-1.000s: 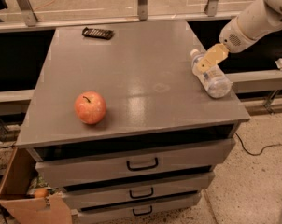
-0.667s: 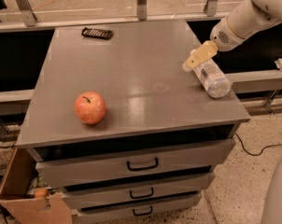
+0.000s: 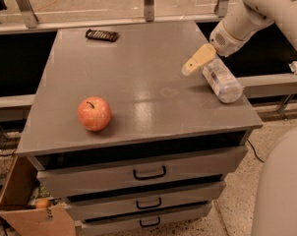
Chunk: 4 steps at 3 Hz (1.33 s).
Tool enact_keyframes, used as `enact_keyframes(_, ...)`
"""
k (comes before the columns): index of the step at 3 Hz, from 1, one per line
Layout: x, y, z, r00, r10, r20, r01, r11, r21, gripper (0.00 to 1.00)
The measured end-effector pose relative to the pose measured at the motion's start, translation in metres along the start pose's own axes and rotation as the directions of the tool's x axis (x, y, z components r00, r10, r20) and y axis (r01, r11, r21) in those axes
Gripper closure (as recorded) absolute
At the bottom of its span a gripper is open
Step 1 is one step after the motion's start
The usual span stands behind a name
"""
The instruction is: Place blue plastic bottle upright
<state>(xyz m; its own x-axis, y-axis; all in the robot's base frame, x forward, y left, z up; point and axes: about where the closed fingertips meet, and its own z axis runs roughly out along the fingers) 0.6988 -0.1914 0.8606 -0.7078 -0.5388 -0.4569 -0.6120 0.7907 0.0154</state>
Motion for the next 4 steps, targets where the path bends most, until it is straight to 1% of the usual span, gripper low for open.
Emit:
enact_keyframes(1,0.009,-0.007,0.01,0.998,0.032,-0.061,-0.029,0.998,0.057,0.0)
enact_keyframes(2,0.012,-0.018,0.009,0.994,0.033,-0.099,-0.018,0.9884,0.151,0.18)
enact_keyframes(3,0.009,-0.022,0.003,0.994,0.008,-0.107,0.016,0.9739,0.226,0.49)
enact_keyframes(4,0.0,-0.017,-0.001,0.996,-0.034,-0.081,0.052,0.9712,0.233,0.73)
